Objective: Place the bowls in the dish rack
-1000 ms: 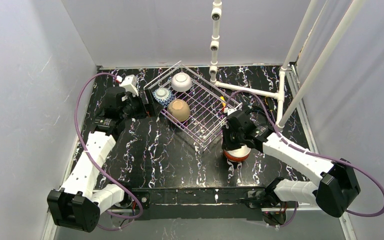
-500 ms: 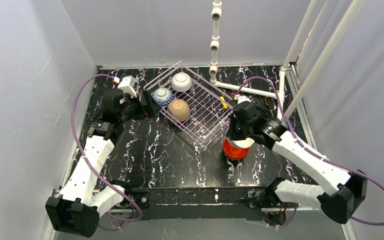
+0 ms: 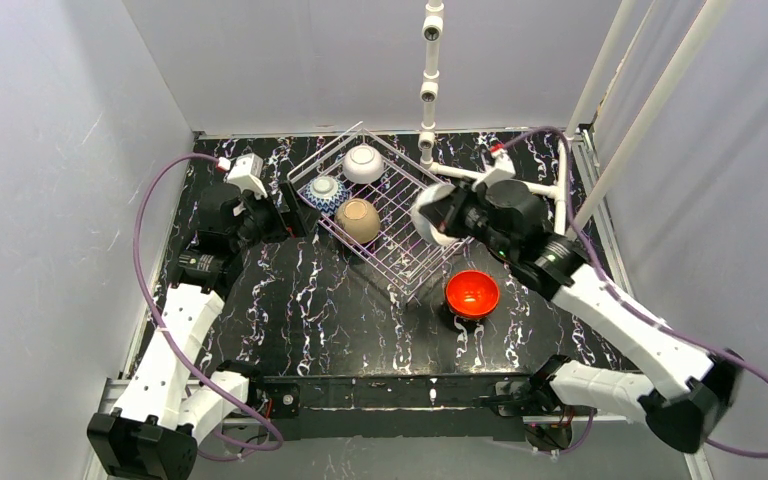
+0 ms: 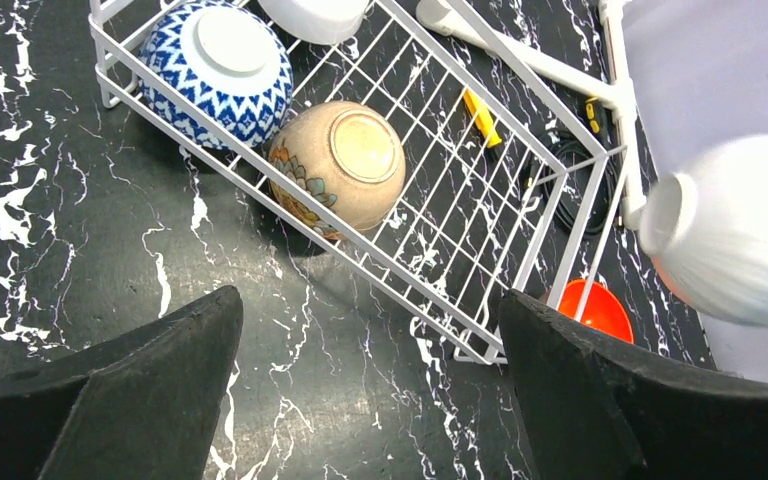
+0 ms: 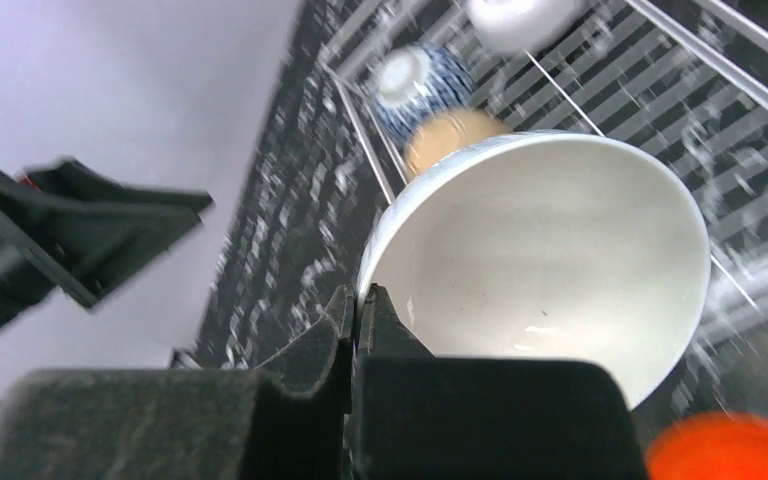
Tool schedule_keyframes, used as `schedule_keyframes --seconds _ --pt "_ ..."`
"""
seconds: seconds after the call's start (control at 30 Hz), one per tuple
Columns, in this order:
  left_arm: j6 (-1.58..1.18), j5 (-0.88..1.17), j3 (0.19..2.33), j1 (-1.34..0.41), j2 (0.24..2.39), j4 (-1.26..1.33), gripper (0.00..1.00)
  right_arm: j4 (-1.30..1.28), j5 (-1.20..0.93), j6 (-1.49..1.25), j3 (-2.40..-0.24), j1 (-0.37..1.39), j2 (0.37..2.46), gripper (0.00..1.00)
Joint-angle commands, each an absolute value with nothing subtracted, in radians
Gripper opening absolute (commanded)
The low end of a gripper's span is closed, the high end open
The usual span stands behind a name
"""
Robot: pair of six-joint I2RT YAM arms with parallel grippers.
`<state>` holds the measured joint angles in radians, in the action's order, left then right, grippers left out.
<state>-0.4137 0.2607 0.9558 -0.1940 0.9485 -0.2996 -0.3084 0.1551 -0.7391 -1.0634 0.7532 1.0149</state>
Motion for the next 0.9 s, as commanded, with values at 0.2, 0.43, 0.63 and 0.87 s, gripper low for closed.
schedule_keyframes --seconds 0.2,0.43,0.63,0.87 --pt "-0.425 0.157 0.953 -0.198 0.928 -0.328 0.98 0.561 0.251 -0.838 -1.113 0.762 1.398 0.01" --pt "-0.435 0.149 0.965 -0.198 0.956 -0.347 0.98 0.864 0.429 -0.877 -1.082 0.745 1.599 0.01" --pt "-0.426 0.162 0.968 -0.198 0.974 -0.352 0.98 0.979 0.402 -0.88 -1.149 0.712 1.749 0.01" --pt "-0.431 0.202 0.965 -0.198 0.986 -0.34 0.98 1.127 0.327 -1.039 -1.17 0.64 1.919 0.01"
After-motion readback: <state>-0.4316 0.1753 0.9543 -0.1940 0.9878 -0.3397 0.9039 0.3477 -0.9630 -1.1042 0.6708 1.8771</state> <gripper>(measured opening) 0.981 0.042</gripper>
